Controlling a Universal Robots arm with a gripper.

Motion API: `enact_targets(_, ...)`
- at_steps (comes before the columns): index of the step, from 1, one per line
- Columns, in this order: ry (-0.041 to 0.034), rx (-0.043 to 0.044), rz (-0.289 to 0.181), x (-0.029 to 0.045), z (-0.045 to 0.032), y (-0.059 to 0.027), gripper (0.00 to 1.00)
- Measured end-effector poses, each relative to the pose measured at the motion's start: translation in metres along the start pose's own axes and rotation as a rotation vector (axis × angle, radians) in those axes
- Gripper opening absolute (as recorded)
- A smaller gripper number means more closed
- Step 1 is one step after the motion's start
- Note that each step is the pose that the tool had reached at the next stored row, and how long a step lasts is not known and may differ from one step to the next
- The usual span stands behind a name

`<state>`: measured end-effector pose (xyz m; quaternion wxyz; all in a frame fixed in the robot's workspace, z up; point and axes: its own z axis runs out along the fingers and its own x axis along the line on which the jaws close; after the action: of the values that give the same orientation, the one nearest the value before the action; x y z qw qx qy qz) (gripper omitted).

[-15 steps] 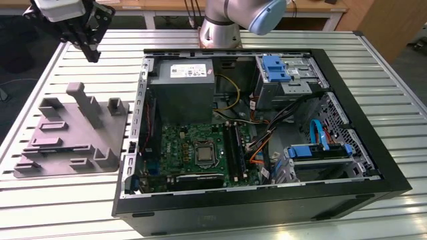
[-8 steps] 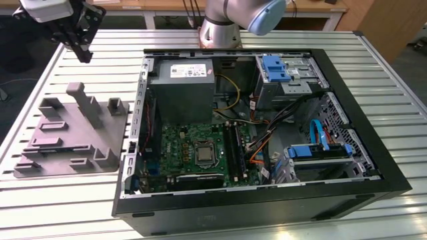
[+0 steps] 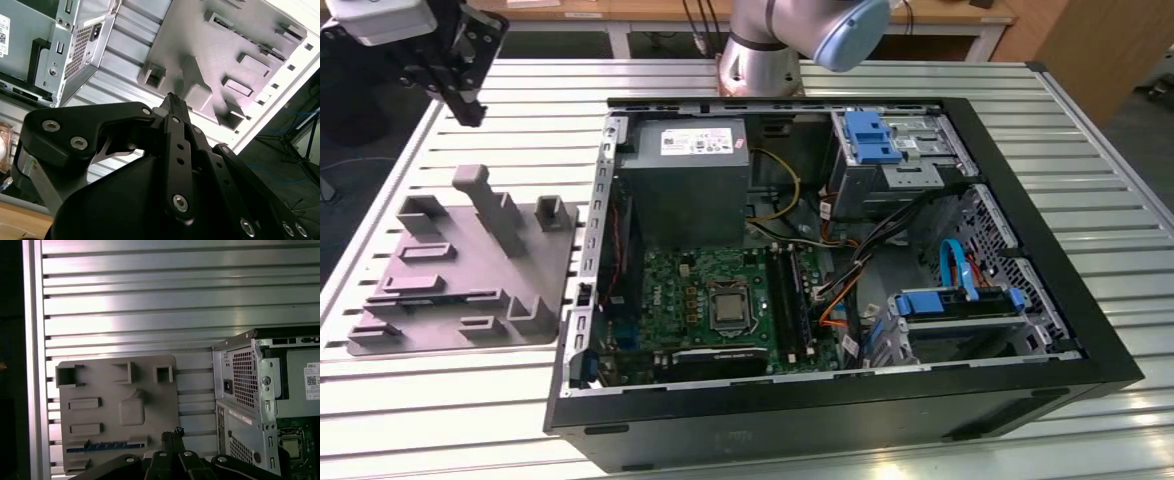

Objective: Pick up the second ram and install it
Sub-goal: 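Reach for the second ram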

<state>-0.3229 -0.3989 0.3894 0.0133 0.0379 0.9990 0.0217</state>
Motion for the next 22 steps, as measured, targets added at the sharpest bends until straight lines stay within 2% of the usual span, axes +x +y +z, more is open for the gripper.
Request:
enact_targets(13, 0.0, 0.0, 0.0, 0.0311, 0.0006, -0.0024, 0.1)
enact_targets(22, 0.0001, 0.0, 0.0, 0.0346, 0.0007, -0.0045, 0.1)
